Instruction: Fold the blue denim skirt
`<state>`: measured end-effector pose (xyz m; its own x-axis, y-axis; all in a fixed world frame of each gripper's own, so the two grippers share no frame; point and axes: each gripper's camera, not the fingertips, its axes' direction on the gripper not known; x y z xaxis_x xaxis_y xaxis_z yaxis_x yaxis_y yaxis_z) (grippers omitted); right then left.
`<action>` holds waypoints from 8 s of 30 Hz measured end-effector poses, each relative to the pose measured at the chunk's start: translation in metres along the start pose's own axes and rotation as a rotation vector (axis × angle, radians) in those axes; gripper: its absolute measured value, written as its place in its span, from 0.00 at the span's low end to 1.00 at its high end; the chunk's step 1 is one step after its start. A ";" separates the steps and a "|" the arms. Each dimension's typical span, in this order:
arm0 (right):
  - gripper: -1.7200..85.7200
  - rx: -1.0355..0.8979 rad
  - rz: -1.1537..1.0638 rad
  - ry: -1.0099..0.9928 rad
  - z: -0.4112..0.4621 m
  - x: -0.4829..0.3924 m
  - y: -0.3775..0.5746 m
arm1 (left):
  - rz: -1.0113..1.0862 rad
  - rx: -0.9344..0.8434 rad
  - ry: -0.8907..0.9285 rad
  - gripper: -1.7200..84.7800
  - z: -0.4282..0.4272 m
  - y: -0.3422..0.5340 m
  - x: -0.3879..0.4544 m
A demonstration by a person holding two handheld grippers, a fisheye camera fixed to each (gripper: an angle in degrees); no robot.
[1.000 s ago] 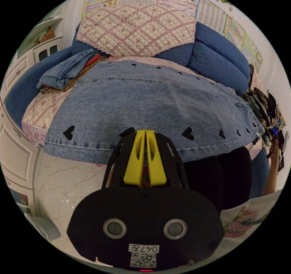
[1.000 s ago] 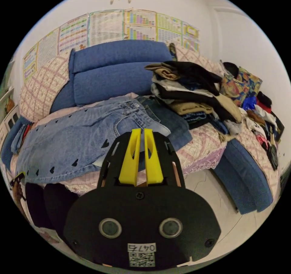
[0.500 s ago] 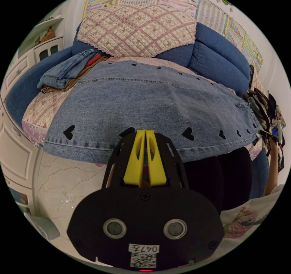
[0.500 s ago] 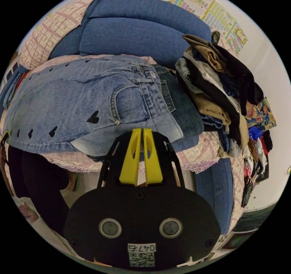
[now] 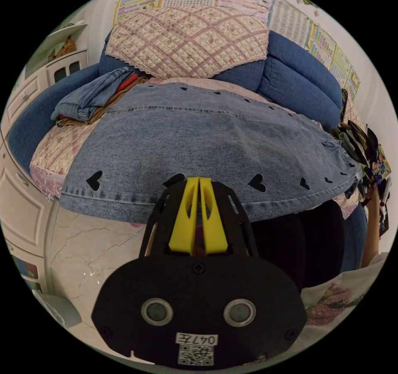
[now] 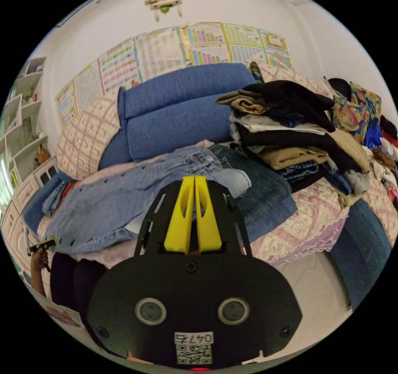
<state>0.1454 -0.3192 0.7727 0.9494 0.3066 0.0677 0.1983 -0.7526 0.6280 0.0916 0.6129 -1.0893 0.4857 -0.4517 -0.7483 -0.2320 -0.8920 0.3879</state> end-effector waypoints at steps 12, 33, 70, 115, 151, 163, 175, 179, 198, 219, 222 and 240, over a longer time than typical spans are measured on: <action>0.01 -0.224 -0.111 0.177 0.022 -0.013 0.019 | -0.007 0.006 0.004 0.01 0.044 -0.028 0.040; 0.01 -0.206 -0.219 0.113 -0.079 -0.048 0.082 | -0.005 0.000 0.009 0.01 0.090 -0.143 0.095; 0.10 -0.166 0.236 -0.048 -0.078 0.054 0.222 | -0.262 0.231 0.157 0.08 -0.195 -0.450 -0.256; 0.01 -0.002 -0.005 -0.123 0.089 0.042 0.070 | -0.566 0.509 0.471 0.01 -0.398 -0.728 -0.609; 0.02 -0.123 -0.308 -0.003 0.285 0.008 -0.020 | -0.830 0.057 0.697 0.01 -0.181 -0.412 -0.758; 0.02 -0.173 -0.265 -0.040 0.333 0.016 -0.031 | -0.642 -0.006 0.847 0.08 -0.152 -0.316 -0.663; 0.02 -0.203 -0.170 -0.142 0.375 0.040 -0.040 | -0.749 0.043 0.881 0.09 -0.079 -0.201 -0.705; 0.02 -0.205 -0.162 -0.155 0.389 0.039 -0.037 | -0.775 0.086 0.840 0.08 -0.069 -0.177 -0.760; 0.02 -0.151 -0.171 -0.081 0.468 -0.028 -0.102 | -0.528 0.235 0.623 0.01 -0.011 -0.409 -0.859; 0.12 -0.436 0.118 -0.007 0.703 -0.132 -0.142 | -0.706 0.004 0.336 0.12 0.278 -0.603 -0.873; 0.17 -0.335 0.016 0.002 0.654 -0.174 -0.151 | -0.589 0.074 0.338 0.12 0.179 -0.583 -0.870; 0.06 -0.446 -0.733 -0.321 0.452 -0.483 -0.019 | -0.393 0.133 0.302 0.09 -0.210 -0.185 -0.777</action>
<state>-0.2073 -0.7163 0.3779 0.6585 0.3916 -0.6426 0.7287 -0.1185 0.6745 -0.0664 1.1322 -0.4666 0.7753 -0.0748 -0.6272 -0.0787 -0.9967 0.0216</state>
